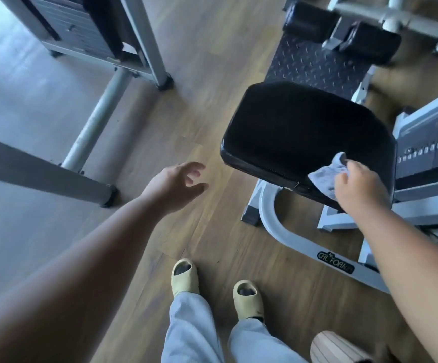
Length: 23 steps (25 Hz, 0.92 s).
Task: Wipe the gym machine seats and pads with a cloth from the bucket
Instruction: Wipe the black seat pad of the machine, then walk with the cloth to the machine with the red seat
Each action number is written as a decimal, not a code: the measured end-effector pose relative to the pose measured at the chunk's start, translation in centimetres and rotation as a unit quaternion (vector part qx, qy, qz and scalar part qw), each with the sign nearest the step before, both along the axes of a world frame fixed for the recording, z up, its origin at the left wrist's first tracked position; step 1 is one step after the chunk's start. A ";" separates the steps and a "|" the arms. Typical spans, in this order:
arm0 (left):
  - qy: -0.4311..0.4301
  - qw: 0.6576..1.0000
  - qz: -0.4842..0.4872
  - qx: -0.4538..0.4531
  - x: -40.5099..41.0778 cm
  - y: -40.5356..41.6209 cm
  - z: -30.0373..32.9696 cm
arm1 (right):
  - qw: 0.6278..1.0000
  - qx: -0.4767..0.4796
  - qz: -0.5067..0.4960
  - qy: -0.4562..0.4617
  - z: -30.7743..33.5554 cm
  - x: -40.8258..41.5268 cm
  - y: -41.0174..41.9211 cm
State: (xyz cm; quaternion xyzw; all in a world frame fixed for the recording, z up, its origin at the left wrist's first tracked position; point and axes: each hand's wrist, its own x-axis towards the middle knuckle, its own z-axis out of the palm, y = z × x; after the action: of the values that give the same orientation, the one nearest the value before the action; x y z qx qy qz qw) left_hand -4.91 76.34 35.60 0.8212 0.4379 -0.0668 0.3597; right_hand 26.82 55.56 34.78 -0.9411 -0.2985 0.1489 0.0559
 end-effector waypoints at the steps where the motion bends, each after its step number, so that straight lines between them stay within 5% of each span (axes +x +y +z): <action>1: 0.000 1.000 0.014 0.003 -1.4 -1.0 1.0 | 1.000 -0.005 0.021 0.019 1.0 -1.3 1.5; 4: -0.001 0.998 0.049 0.029 -5.5 -4.3 4.0 | 0.988 0.010 0.143 0.065 4.5 -6.9 5.7; 11: 0.003 0.980 0.188 0.063 -19.7 -13.0 12.2 | 0.897 0.059 0.425 0.107 12.7 -24.3 7.9; 23: 0.057 0.906 0.395 0.141 -57.6 -37.0 24.0 | 0.713 0.100 0.686 0.111 24.6 -66.8 -4.6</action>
State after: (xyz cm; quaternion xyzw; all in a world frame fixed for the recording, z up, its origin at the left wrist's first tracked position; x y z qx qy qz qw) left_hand -62.47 39.39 59.59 0.6183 0.7508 0.0961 0.2114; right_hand -39.96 50.93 59.36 -0.4439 -0.8666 0.2186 0.0649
